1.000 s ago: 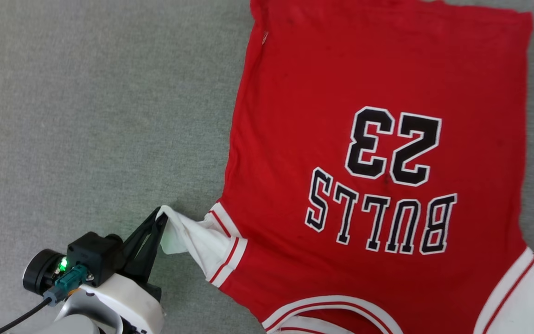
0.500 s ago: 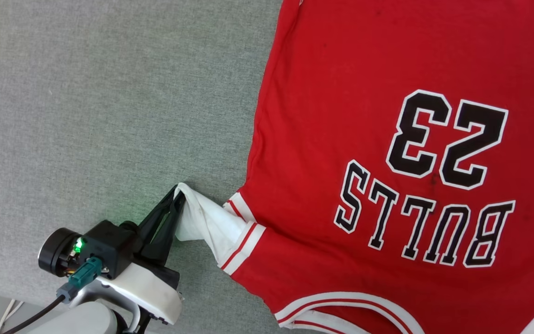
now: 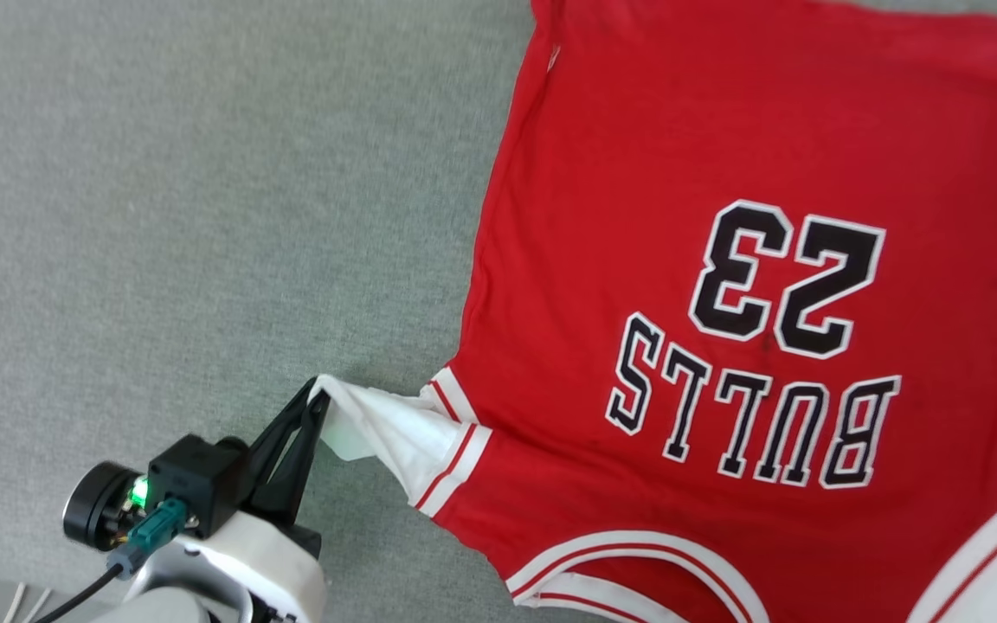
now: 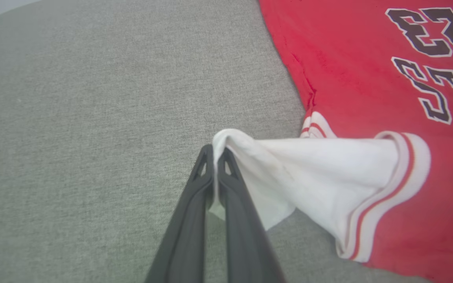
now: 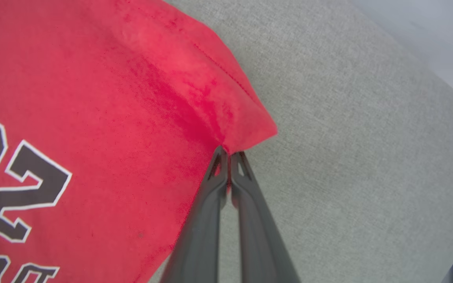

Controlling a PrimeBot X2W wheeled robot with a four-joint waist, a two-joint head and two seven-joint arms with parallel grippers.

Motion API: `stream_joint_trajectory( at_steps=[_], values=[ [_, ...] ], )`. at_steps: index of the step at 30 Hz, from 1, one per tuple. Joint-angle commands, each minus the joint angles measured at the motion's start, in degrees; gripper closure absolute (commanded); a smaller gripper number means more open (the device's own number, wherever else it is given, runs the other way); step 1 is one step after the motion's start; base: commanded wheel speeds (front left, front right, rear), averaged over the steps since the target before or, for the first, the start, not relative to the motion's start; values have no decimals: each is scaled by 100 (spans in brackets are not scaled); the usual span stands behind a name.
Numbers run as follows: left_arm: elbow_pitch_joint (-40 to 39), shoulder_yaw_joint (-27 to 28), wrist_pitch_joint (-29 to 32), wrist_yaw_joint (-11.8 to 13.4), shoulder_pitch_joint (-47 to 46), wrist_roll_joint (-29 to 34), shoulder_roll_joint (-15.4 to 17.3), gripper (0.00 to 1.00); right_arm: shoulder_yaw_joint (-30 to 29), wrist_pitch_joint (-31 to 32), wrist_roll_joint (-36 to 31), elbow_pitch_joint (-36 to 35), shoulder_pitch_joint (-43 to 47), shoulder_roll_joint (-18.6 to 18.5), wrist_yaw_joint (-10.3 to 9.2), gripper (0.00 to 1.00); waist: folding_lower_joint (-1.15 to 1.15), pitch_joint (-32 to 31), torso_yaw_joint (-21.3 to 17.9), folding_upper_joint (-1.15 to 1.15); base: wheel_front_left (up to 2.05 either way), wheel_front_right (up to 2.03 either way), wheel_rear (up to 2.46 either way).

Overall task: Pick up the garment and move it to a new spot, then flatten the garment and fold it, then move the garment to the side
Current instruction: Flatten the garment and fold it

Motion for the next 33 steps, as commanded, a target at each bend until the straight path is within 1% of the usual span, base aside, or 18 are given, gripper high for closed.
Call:
stream_joint_trajectory(
  at_steps=[1,6,10,11,13,18,20,23,25,28,29,30,31,33],
  values=[
    [0,32,-11,48,134,-35,51,100,177,-59,158,-170,210,-192,-6,100,0,-412,-182,0,0,0,0],
    [-54,53,-12,136,423,-142,161,100,549,-328,823,-1013,861,-857,-4,100,0,-855,-365,0,0,0,0],
    [-88,69,-12,203,630,-219,245,100,587,-592,1262,-1689,1703,-1477,-4,100,0,-1114,-516,0,0,0,0],
    [-88,69,-12,203,630,-219,245,100,587,-592,1262,-1689,1703,-1477,-4,100,0,-1114,-516,0,0,0,0],
    [-104,74,-12,232,715,-241,276,100,521,-760,1456,-1943,2217,-1783,-5,100,0,-1207,-589,0,0,0,0],
    [-156,130,-13,301,906,-300,365,100,299,-1348,1824,-2100,3811,-2288,-5,100,0,-1363,-767,0,0,0,0],
    [-172,159,-13,307,959,-312,385,100,184,-1616,1911,-2009,4462,-2332,-4,100,0,-1382,-818,0,0,0,0],
    [-169,157,-13,275,991,-308,372,100,112,-1950,2000,-1828,5451,-2253,-4,100,0,-1392,-852,0,0,0,0],
    [-144,169,-13,260,987,-304,355,100,-6,-2207,2027,-1708,5945,-2088,-4,100,0,-1391,-871,0,0,0,0],
    [-116,174,-13,239,1000,-310,330,100,-59,-2431,1954,-1563,6567,-1821,-5,100,0,-1391,-898,0,0,0,0],
    [-101,174,-13,229,1010,-313,327,100,-114,-2496,1920,-1516,6647,-1709,-5,97,0,-1393,-914,0,0,0,0],
    [-92,177,-13,224,1017,-321,323,100,-181,-2552,1865,-1481,6709,-1611,-5,22,0,-1398,-930,0,0,0,0],
    [-81,175,-13,212,1019,-322,317,100,-245,-2606,1810,-1465,6728,-1529,-5,0,0,-1405,-940,0,0,0,0],
    [-67,176,-13,208,1028,-330,311,100,-478,-2706,1792,-1538,6644,-1404,-7,0,0,-1423,-967,0,0,0,0]
  ],
)
